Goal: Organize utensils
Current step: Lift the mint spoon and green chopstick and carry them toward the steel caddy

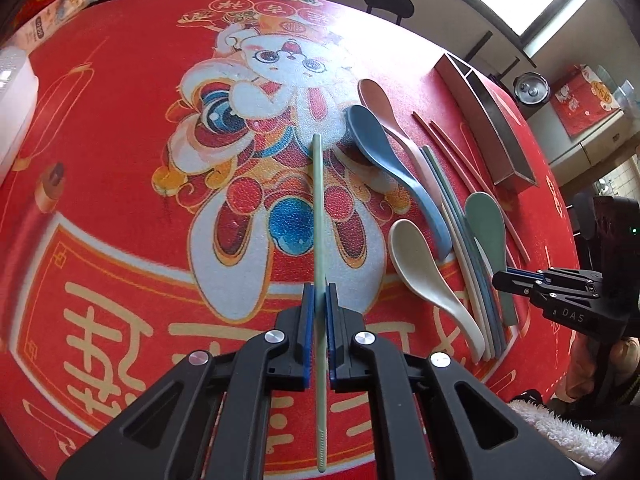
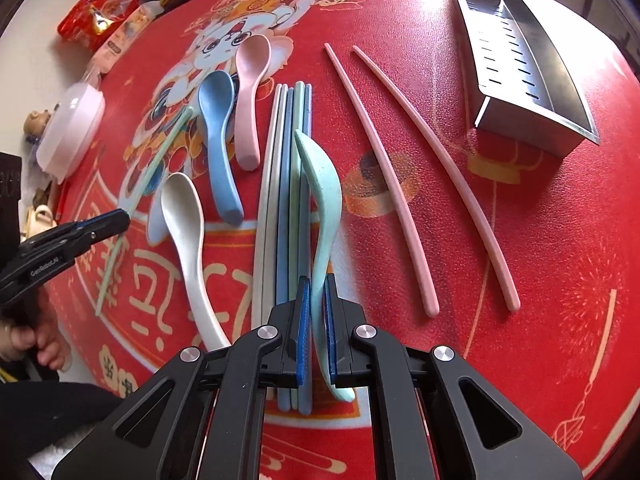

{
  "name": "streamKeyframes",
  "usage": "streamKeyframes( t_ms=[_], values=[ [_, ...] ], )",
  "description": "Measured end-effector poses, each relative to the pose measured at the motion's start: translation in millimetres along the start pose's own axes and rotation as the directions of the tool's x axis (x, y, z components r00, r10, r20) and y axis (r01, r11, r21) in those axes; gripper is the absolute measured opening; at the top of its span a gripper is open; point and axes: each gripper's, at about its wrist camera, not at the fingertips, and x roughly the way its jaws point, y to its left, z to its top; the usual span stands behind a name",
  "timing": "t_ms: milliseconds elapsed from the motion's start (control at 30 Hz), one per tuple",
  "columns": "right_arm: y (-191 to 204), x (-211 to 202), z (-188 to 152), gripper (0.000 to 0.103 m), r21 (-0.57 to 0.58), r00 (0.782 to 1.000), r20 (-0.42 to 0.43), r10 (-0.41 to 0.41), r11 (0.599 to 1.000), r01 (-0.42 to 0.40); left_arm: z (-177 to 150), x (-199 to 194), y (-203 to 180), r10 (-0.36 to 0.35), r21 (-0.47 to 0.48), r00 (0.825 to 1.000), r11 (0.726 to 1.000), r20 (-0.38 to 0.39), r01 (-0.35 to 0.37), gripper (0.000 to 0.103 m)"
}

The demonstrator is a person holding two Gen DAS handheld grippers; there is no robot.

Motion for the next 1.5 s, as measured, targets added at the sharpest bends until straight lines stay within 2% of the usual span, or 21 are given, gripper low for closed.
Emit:
streamKeyframes(
  t_ms=[200, 333, 433, 533, 600, 867, 1033, 1267, 1333, 1500],
  values=[
    [-22, -9, 3, 0.007, 0.036, 0.995, 0.018, 0.096, 0.995, -0.097, -2, -19, -4, 0.062, -0.077, 0.998, 0.995, 0.033, -0.060, 0.006],
    [-30, -7, 4, 0.007, 0.016, 0.989, 0.006, 0.149, 0.989, -0.149, -5, -17, -10, 0.082, -0.114, 0.997, 0.990, 0.011, -0.081, 0.006],
    [-24, -5, 7, 0.007, -0.034, 0.989, -0.006, 0.146, 0.989, -0.146, -8, -6, -12, 0.099, -0.127, 0.995, 0.987, -0.025, -0.101, 0.006],
    [-22, 2, 13, 0.010, -0.033, 0.987, -0.028, 0.158, 0.987, -0.159, -14, -1, -11, 0.113, -0.154, 0.993, 0.981, -0.042, -0.118, 0.006],
    [-20, 8, 14, 0.009, -0.036, 0.991, -0.050, 0.128, 0.991, -0.130, -17, -1, -8, 0.121, -0.165, 0.992, 0.978, -0.041, -0.126, 0.006],
    [-14, 9, 17, 0.007, -0.070, 0.995, -0.027, 0.099, 0.992, -0.100, -22, -8, -1, 0.113, -0.187, 0.993, 0.976, -0.020, -0.114, 0.006],
    [-15, -4, 19, 0.007, -0.051, 0.988, 0.019, 0.152, 0.987, -0.151, -18, -27, 2, 0.091, -0.208, 0.995, 0.975, 0.031, -0.083, 0.005],
    [-32, -20, 22, 0.007, 0.051, 0.976, 0.054, 0.210, 0.976, -0.213, 1, -49, -1, 0.047, -0.223, 0.994, 0.975, 0.097, -0.024, 0.005],
    [-35, -24, 23, 0.007, 0.063, 0.974, 0.065, 0.216, 0.973, -0.220, 6, -45, -3, 0.030, -0.227, 0.997, 0.974, 0.077, -0.012, 0.005],
    [-43, -26, 20, 0.007, 0.085, 0.976, 0.069, 0.209, 0.973, -0.214, 1, -16, -4, 0.043, -0.202, 0.999, 0.978, -0.014, -0.045, 0.005]
  ],
)
